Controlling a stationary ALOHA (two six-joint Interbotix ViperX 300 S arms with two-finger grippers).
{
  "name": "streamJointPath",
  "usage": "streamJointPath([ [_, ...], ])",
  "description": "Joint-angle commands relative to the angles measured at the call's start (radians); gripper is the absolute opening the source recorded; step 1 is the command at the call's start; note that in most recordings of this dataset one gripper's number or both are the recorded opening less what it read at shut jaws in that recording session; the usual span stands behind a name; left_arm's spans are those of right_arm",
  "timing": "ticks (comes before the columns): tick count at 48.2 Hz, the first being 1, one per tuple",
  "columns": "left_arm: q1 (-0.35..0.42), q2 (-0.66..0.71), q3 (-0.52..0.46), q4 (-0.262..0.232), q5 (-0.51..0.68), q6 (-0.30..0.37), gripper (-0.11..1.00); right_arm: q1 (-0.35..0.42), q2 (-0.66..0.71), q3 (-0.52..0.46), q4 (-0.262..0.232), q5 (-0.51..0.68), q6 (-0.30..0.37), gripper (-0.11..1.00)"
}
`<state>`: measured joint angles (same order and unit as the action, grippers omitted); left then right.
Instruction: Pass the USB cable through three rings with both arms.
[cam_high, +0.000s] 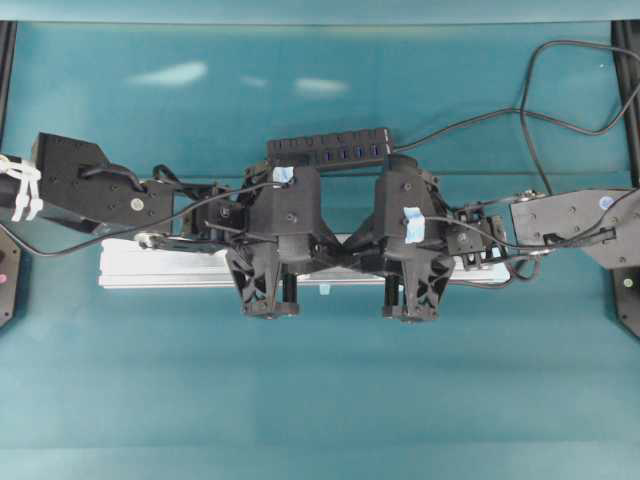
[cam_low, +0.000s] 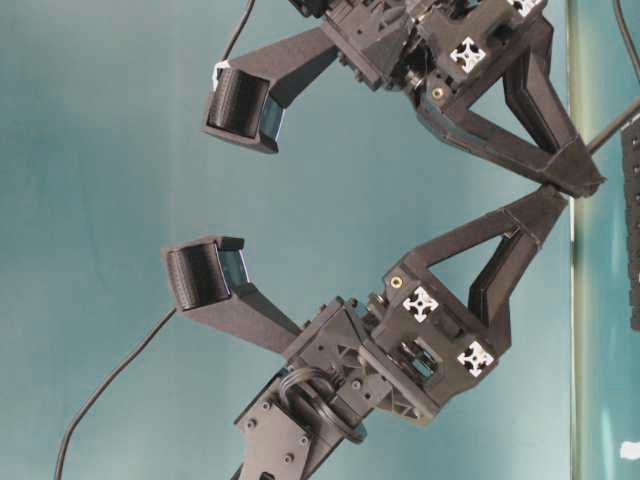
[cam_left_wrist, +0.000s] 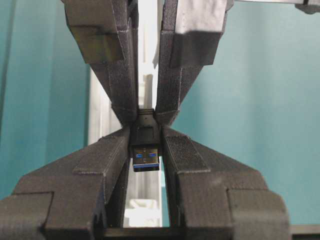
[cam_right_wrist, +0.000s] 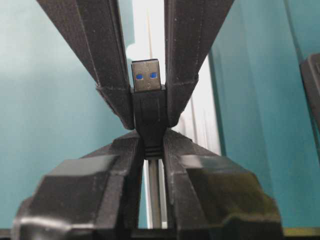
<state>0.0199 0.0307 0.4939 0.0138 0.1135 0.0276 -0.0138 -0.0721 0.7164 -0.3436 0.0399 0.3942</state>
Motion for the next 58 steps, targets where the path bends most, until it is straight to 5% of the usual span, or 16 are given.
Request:
streamJointPath([
  [1,-0.003,-0.009,-0.014,0.002,-0.006,0.002,0.22,0.003,-0.012,-0.014,-0.002,-0.006,0.005,-0.06],
  [21,0.005,-0.031,0.014,0.002,-0.008,-0.012,0.24,0.003,-0.005,-0.025,-0.002,0.081,-0.005,-0.06],
  [31,-0.005,-0.109,0.064,0.002,-0.005,-0.037,0.82,0.009,0.028,-0.081,-0.002,0.207,-0.006,-0.06],
  [35,-0.005,-0.153,0.092,0.002,-0.005,-0.057,0.97,0.015,0.049,-0.118,-0.002,0.291,-0.018,-0.06],
  [49,-0.003,-0.308,0.201,0.002,-0.005,-0.101,0.93,0.046,0.109,-0.193,0.0,0.449,-0.12,-0.06],
  [58,0.009,-0.393,0.244,0.0,-0.005,-0.101,0.93,0.069,0.132,-0.189,0.002,0.457,-0.123,-0.06],
])
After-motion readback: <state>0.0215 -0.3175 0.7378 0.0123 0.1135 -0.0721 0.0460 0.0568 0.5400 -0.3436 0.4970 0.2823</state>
